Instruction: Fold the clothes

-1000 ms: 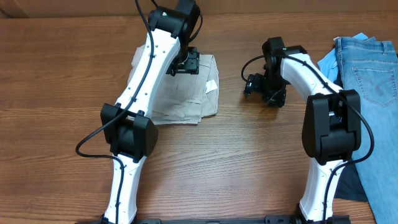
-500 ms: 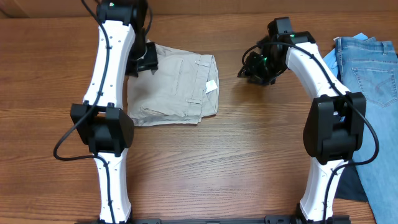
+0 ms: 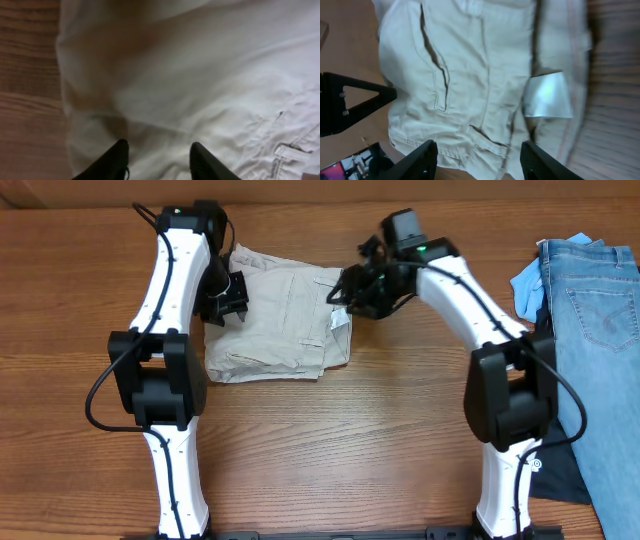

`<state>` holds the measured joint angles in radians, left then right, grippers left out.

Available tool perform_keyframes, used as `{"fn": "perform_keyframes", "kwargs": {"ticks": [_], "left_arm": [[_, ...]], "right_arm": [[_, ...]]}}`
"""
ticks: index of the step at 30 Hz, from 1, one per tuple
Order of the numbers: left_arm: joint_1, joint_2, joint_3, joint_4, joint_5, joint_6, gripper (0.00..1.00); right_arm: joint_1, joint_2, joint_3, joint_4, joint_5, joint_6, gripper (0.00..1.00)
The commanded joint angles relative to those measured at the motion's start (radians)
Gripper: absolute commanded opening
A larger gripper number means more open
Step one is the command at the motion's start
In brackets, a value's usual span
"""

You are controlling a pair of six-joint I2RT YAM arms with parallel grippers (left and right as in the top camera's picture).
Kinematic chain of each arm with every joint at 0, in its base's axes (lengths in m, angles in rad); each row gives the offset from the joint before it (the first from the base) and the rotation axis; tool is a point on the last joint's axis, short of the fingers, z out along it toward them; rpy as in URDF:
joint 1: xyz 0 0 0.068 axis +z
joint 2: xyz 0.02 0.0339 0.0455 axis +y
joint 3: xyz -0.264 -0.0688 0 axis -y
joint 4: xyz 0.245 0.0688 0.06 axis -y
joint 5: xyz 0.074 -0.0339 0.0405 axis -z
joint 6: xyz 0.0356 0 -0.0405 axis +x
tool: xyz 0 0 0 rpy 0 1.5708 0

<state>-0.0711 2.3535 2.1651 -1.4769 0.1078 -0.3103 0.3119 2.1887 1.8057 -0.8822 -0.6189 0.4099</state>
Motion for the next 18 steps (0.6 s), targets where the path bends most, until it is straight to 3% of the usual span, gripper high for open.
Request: {"fn": "perform_keyframes", "kwargs": {"ticks": [1,8,10,12,18], "left_arm": [[0.000,-0.024,-0.034,0.029,0.022,0.016,0.53],[0.000,-0.024,-0.064,0.061,0.022,0.016,0.57],[0.000,-0.024,-0.064,0.065,0.022,0.016,0.59],[0.000,-0.024,-0.064,0.070,0.023,0.016,0.67],[0.000,-0.024,-0.064,0.071,0.022,0.016,0.68]], "right_arm": [[0.027,-0.032,-0.012,0.019,0.042,0.039,0.57],[0.048,-0.024,-0.021,-0.005,0.147,0.092,0.57],[0.048,-0.011,-0.027,-0.004,0.147,0.092,0.56],[0.048,0.006,-0.029,-0.003,0.143,0.092,0.56],[0.049,0.080,-0.029,0.037,0.061,0.092,0.51]]}}
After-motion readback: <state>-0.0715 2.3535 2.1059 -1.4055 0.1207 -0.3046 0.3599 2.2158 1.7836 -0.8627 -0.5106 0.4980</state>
